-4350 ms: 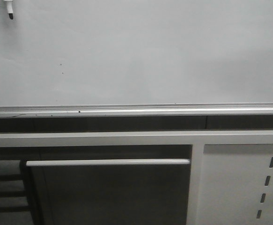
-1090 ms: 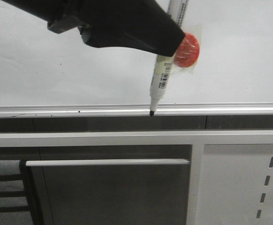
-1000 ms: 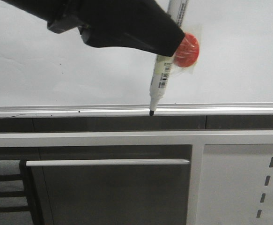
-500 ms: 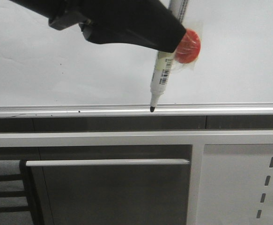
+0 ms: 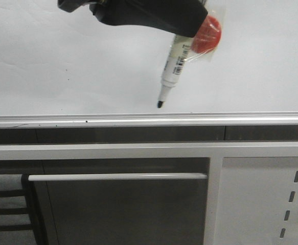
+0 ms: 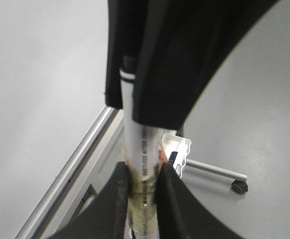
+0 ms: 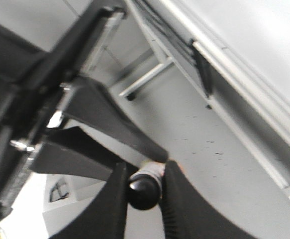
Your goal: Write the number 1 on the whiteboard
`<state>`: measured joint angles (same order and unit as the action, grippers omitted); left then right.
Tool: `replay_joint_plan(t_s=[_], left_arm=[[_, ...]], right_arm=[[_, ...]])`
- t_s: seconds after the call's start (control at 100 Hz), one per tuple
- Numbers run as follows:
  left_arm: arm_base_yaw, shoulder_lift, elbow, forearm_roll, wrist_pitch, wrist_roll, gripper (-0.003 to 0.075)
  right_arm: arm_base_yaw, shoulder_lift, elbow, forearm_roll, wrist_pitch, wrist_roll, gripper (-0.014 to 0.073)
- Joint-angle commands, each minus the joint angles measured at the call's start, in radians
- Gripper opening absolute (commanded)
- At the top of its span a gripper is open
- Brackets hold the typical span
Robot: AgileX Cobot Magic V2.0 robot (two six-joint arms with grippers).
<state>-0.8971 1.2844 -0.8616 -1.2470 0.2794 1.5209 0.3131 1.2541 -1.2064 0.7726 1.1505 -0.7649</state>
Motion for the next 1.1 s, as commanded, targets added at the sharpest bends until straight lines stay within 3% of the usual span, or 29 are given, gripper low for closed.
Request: replay_joint_plan(t_s=[0.0, 0.14, 0.21, 0.28, 0.4, 0.45, 0.51, 0.79, 0.84, 0.91, 1.0, 1.09], left_arm=[[-0.007, -0.022, -0.037, -0.009, 0.006, 0.013, -0.002], [-0.007, -0.022, -0.037, -0.009, 0.02, 0.013, -0.0014], [-0.007, -0.026, -0.039, -0.006, 0.027, 0.013, 0.0038], [-0.004, -0.035, -0.044, -0.006, 0.027, 0.013, 0.0144], [0.02, -0.073, -0.044, -0.006, 0.018, 0.005, 0.0388], [0.037, -0.093, -0.044, -0.008, 0.018, -0.003, 0.0452], [0.067, -0.124, -0.044, -0.008, 0.016, -0.02, 0.0476], [0.275, -0.33, -0.009, -0.008, 0.018, -0.158, 0.0441], [0.321, -0.369, 0.009, -0.008, 0.018, -0.206, 0.0382], [0.37, -0.424, 0.045, -0.01, 0.016, -0.244, 0.0242], [0.408, -0.502, 0.105, -0.022, -0.007, -0.249, -0.0025], [0.418, -0.572, 0.166, -0.064, -0.077, -0.249, -0.002]], right_arm=[[0.004, -0.019, -0.028, 0.104, 0.005, 0.0, -0.0066], [0.004, -0.019, -0.028, 0.104, 0.005, 0.0, -0.0064], [0.004, -0.019, -0.028, 0.104, 0.005, 0.0, -0.0064], [0.004, -0.019, -0.028, 0.104, 0.005, 0.0, -0.0063], [0.004, -0.034, -0.028, 0.104, -0.023, 0.0, -0.0054], [0.004, -0.051, -0.026, 0.104, -0.042, 0.0, -0.0053], [0.004, -0.081, -0.013, 0.104, -0.075, 0.0, -0.0053], [0.004, -0.378, 0.236, 0.05, -0.383, 0.0, -0.0051], [0.004, -0.45, 0.309, 0.05, -0.47, 0.0, -0.0051], [0.006, -0.561, 0.428, 0.069, -0.613, 0.0, -0.0051], [0.01, -0.674, 0.542, 0.118, -0.728, 0.0, -0.0051], [0.026, -0.734, 0.612, 0.131, -0.8, 0.0, -0.0051]])
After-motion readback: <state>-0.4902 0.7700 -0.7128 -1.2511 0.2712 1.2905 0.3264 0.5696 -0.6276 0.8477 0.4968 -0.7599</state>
